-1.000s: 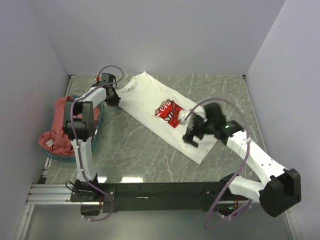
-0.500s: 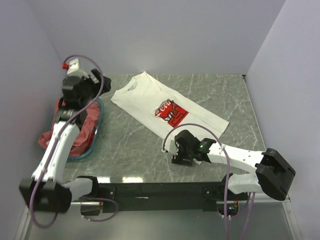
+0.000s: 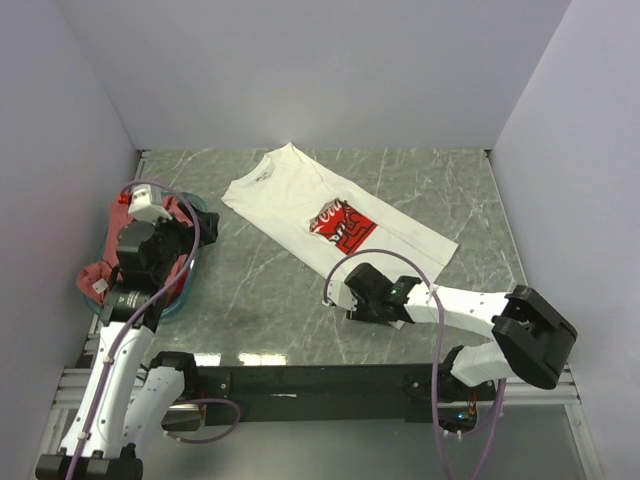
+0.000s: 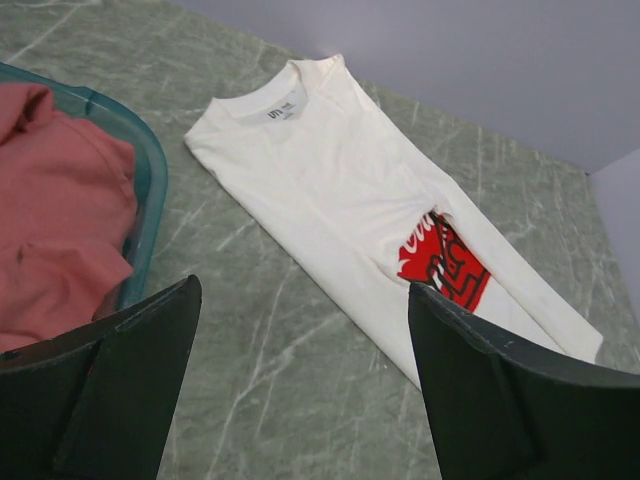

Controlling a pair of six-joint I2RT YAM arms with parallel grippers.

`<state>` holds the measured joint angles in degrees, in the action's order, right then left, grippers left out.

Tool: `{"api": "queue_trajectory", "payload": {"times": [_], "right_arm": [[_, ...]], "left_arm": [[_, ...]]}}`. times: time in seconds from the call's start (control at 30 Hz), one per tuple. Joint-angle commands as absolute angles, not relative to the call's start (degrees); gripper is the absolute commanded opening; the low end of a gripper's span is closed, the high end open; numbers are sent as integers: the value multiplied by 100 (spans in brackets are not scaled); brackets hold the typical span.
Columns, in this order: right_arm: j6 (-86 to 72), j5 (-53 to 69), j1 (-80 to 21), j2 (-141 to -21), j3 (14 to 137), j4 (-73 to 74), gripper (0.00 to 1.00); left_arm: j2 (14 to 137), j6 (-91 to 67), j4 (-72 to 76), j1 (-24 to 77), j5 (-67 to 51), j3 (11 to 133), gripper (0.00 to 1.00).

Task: Fold and stack the t-shirts
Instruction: Fold the tshirt

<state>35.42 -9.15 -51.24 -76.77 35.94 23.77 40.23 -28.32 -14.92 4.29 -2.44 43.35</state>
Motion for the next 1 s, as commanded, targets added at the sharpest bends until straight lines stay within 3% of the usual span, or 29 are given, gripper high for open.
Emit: {"api": "queue_trajectory", "payload": {"times": [0.0,0.17,0.27,0.33,0.37,0.53,0.57,0.7,0.77,0.97], "right_arm": [[3472,-1029,-5177,-7936,3647,2557,50],[3428,-1037,-5177,-8086,3665,2637,49],[3419,-950,-5177,-8121,3700,2733,42],[3410,-783,-5177,-8086,3805,2865,29],[3410,-547,-5203,-8051,3823,2909,16],[3454,148,-5396,-8024,4095,3146,6],[3463,263,-5457,-8024,4139,3190,0],[3507,798,-5957,-8068,4411,3261,0],[3498,887,-6178,-8217,4718,3296,0],[3349,1291,-6925,-9333,5826,3357,2]], "left_arm": [[3692,-2936,-1345,404,-746,4272,90],[3349,-2593,-1222,404,-1247,4263,90],[3243,-2496,-1257,404,-1537,4298,90],[3182,-2531,-1266,404,-1740,4289,90],[3147,-2540,-1248,404,-1784,4263,90],[2848,-2584,-1204,404,-1942,4210,90],[2813,-2567,-1230,404,-1977,4245,90],[2777,-2461,-1283,404,-2249,4324,91],[2804,-2452,-1240,404,-2407,4342,97],[3006,-2417,-1203,404,-2996,4429,99]]}}
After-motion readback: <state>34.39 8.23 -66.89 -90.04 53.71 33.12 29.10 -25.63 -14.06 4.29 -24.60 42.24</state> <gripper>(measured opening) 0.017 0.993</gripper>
